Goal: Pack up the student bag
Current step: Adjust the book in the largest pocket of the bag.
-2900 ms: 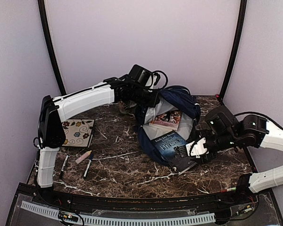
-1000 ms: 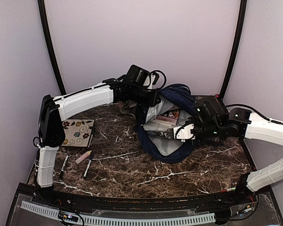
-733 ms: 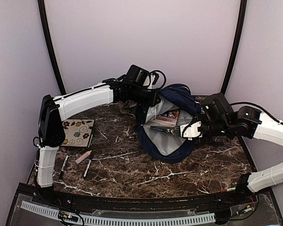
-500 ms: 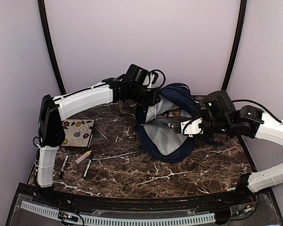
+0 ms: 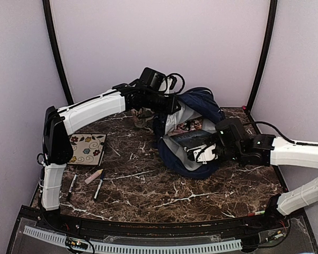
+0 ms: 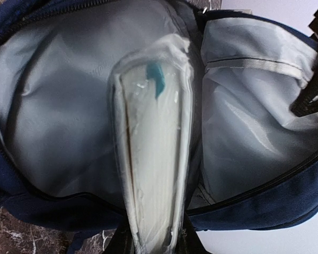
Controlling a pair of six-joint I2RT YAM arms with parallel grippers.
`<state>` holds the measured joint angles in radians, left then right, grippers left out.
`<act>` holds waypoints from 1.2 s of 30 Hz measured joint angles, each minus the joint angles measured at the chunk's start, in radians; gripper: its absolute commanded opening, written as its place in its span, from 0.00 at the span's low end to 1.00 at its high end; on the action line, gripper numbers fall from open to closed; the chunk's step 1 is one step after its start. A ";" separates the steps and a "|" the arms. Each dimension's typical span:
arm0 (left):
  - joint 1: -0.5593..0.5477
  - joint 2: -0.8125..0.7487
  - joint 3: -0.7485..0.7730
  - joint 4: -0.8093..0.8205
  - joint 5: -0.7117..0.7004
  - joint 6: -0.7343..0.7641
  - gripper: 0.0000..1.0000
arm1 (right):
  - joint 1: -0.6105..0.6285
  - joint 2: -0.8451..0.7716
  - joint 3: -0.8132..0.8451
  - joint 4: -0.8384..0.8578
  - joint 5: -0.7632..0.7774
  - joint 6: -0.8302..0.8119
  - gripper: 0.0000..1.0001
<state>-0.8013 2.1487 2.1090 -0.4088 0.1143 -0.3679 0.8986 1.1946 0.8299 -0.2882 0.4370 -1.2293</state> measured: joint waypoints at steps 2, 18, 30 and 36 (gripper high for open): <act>0.000 0.000 0.000 -0.001 0.006 -0.003 0.00 | -0.002 0.029 -0.043 0.088 0.035 -0.032 0.00; -0.006 0.000 0.000 -0.002 0.028 -0.004 0.00 | -0.052 0.178 -0.033 0.290 0.172 -0.043 0.00; -0.007 0.000 0.000 -0.002 0.064 0.006 0.00 | -0.100 0.394 0.019 0.490 0.253 -0.040 0.00; -0.015 0.000 0.000 -0.005 0.079 0.024 0.00 | -0.124 0.549 0.049 0.695 0.235 -0.040 0.01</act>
<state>-0.8162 2.1487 2.1090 -0.4133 0.1928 -0.3439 0.7742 1.7439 0.8787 0.4072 0.6716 -1.2697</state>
